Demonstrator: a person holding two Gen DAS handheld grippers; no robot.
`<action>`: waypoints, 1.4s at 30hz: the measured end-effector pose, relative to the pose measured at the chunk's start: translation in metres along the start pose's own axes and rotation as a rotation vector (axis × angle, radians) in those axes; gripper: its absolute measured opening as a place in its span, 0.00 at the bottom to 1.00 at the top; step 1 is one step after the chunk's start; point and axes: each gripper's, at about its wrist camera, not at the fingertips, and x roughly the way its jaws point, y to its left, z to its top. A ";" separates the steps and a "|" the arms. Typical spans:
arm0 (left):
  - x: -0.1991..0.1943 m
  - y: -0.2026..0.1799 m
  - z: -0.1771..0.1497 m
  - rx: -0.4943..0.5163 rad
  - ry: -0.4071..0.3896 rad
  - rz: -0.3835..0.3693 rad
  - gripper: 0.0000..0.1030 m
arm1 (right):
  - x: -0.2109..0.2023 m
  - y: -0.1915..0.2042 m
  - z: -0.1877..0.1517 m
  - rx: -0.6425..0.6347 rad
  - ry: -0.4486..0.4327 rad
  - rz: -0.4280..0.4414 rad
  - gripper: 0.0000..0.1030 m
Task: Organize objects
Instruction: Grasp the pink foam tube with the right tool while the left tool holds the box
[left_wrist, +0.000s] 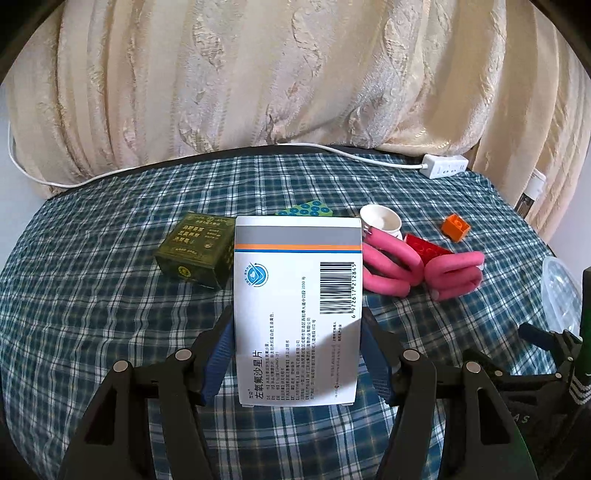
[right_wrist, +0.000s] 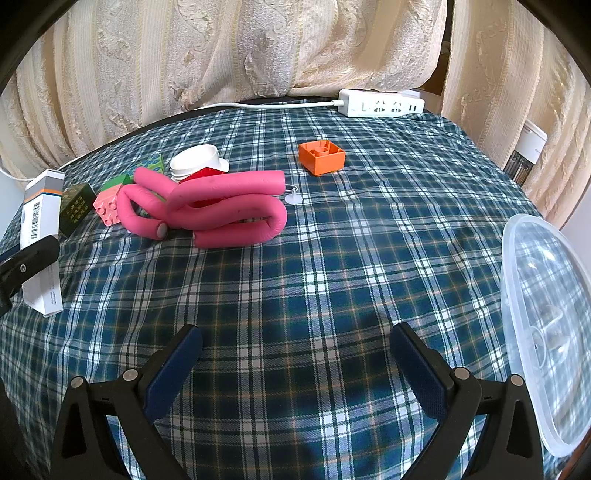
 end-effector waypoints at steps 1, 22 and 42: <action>-0.001 0.001 0.000 -0.004 -0.001 -0.002 0.63 | 0.000 -0.001 0.001 0.004 0.004 0.007 1.00; -0.006 0.001 -0.002 -0.027 -0.005 -0.009 0.63 | 0.024 -0.035 0.055 0.408 0.082 0.387 1.00; -0.001 0.004 -0.005 -0.033 0.012 -0.016 0.63 | 0.038 -0.019 0.078 0.389 0.029 0.347 0.74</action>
